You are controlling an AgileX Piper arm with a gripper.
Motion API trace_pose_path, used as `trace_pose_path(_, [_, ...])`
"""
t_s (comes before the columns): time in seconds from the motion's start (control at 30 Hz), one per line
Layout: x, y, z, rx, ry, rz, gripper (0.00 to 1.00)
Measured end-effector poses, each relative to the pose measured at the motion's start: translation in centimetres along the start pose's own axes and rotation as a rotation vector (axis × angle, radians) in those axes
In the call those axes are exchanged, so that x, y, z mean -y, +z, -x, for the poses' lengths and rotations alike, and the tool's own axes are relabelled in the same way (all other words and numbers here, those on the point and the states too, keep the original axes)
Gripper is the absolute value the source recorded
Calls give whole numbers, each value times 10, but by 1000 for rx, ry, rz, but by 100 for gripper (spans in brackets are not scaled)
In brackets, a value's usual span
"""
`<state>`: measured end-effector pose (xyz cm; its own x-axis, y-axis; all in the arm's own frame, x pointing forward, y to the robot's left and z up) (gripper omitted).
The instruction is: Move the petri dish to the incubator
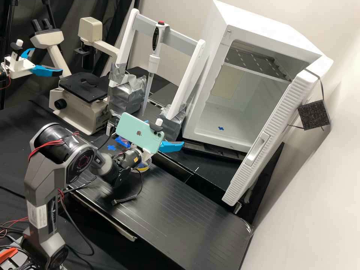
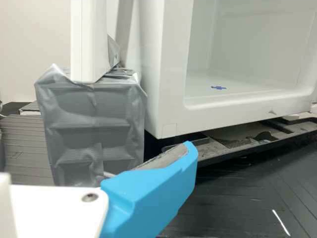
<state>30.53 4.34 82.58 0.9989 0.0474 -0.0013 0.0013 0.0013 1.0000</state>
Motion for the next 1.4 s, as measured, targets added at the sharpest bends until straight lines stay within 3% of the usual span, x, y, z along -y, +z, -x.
trace_pose_path(0.3, [0, 0, 0, 0, 0, 0, 100])
trace_pose_path(0.5, [-2, 6, 28, -14, 13, 6, 100])
trace_pose_path(0.77, [-5, 10, 81, -91, 61, -40, 100])
trace_pose_path(1.07, [17, 20, 123, -76, -47, -29, 100])
trace_pose_path(1.4, [16, 27, 129, -60, -69, -8, 100])
